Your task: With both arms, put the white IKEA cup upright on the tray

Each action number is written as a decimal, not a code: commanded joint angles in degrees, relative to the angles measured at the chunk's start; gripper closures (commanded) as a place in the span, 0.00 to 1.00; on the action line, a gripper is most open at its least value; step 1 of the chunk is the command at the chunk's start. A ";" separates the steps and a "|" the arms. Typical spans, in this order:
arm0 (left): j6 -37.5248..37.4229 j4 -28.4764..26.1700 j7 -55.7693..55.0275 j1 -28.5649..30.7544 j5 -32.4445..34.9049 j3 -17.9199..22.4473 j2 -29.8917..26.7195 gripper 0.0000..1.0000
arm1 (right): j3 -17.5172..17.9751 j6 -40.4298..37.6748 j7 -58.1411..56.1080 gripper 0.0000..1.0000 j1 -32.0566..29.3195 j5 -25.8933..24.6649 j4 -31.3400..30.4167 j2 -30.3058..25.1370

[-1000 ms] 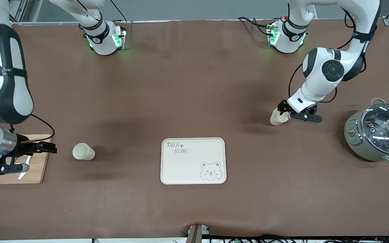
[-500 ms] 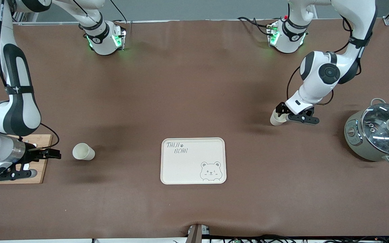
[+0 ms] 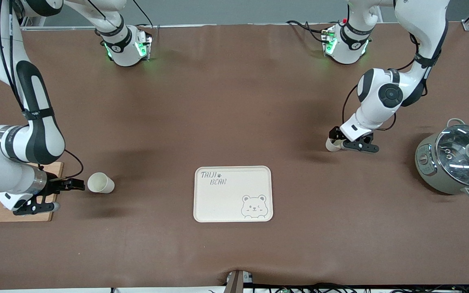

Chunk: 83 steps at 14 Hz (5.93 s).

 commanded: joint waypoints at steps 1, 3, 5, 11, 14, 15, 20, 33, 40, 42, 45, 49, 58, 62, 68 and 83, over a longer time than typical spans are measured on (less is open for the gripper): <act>1.38 -0.18 0.80 0.37 0.58 -0.13 0.23 0.00 | 0.40 0.40 -0.57 0.00 -0.19 0.45 -1.69 -0.88; 2.53 -0.26 0.72 1.07 0.58 -0.22 0.58 0.60 | 0.40 0.49 -0.57 0.00 -0.11 0.45 -2.74 -1.15; 2.53 -0.18 3.07 2.56 0.58 -0.22 0.84 1.00 | 0.40 0.58 -0.57 0.00 -0.02 0.45 -3.27 -1.06; 2.62 0.09 4.14 2.57 0.58 -0.22 1.19 1.00 | 0.40 0.93 -0.57 0.00 0.33 0.45 -4.59 -0.71; 2.62 0.79 2.74 2.22 0.49 -0.30 1.72 1.00 | 0.49 1.45 -0.57 0.00 0.34 0.45 -4.59 -0.27; 2.62 1.31 1.87 2.04 0.40 -0.30 1.72 1.00 | 0.49 1.46 -0.57 0.00 0.42 0.54 -4.59 0.08; -0.53 9.73 -12.87 0.20 -0.30 -4.86 3.56 1.00 | 0.49 2.77 -0.57 0.00 0.51 1.06 -4.59 1.31; -36.69 64.33 -52.27 -15.27 -0.22 -9.97 31.07 1.00 | 0.49 5.76 -0.48 0.00 1.04 1.06 -4.68 2.98; -24.65 64.86 -55.70 -25.45 0.05 -1.47 36.08 1.00 | 0.49 5.59 -0.31 0.43 1.21 1.15 -4.59 2.90; -20.69 64.86 -56.41 -28.53 0.05 1.96 37.84 1.00 | 0.40 5.50 -0.39 0.61 1.74 1.06 -4.51 2.81; -20.15 64.86 -56.42 -29.42 0.05 3.21 38.63 1.00 | 0.40 5.50 -0.31 0.89 1.92 1.06 -4.24 2.72; -19.80 64.69 -56.50 -29.77 0.40 3.47 38.38 0.00 | 0.40 5.50 -0.39 1.00 1.65 1.06 -4.24 2.72; -30.23 64.77 -57.03 -28.81 -0.30 3.04 33.11 0.00 | 2.42 -12.59 12.92 1.00 5.51 7.04 7.52 0.62; -38.33 64.69 -49.59 -24.78 -1.52 2.33 26.79 0.00 | 2.42 -12.96 30.94 1.00 12.97 7.13 8.85 -0.80; -46.16 64.07 -19.71 -11.25 -4.26 2.60 17.82 0.00 | 2.25 -9.90 53.29 1.00 24.84 6.78 11.58 0.08; -52.64 47.81 1.31 2.31 -3.64 2.42 -7.32 0.00 | 1.46 8.48 61.83 1.00 33.73 5.90 11.67 10.10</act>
